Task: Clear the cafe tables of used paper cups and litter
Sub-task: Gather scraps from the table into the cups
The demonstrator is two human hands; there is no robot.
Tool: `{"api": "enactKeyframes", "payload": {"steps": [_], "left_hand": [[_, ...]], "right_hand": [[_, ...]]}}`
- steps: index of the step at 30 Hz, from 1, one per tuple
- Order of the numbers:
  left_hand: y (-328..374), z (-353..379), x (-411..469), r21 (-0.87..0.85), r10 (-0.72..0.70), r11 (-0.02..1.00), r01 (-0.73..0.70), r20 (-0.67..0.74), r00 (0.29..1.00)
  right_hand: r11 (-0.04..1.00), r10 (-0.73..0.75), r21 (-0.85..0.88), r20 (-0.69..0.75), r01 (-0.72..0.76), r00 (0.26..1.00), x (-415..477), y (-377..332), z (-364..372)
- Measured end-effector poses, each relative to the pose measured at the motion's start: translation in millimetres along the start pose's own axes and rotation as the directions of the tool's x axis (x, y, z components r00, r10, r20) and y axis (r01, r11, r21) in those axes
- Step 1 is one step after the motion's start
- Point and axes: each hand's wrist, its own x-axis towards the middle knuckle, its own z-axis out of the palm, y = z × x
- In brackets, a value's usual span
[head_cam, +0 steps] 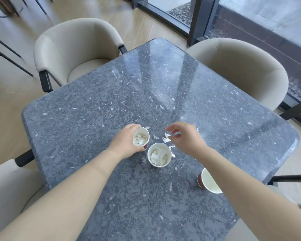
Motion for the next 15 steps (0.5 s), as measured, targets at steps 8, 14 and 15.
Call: {"api": "enactKeyframes", "payload": {"steps": [8,14,15], "left_hand": [[17.2,4.5,24.4,-0.009,0.016,1.000,-0.016,-0.042,0.999],[35.0,9.1,54.3,0.058,0.042,0.998,-0.039,-0.054,0.998],[34.7,10.1,57.2,0.059,0.030,0.998,-0.026,-0.056,0.998]], "right_hand": [[0.987,0.103,-0.126,0.000,-0.102,0.995,-3.8,55.5,-27.3],[0.961,0.211,-0.191,0.024,-0.202,0.977,-1.9,94.4,-39.1],[0.955,0.220,-0.211,0.045,-0.206,0.974,-0.4,99.6,-39.1]]}}
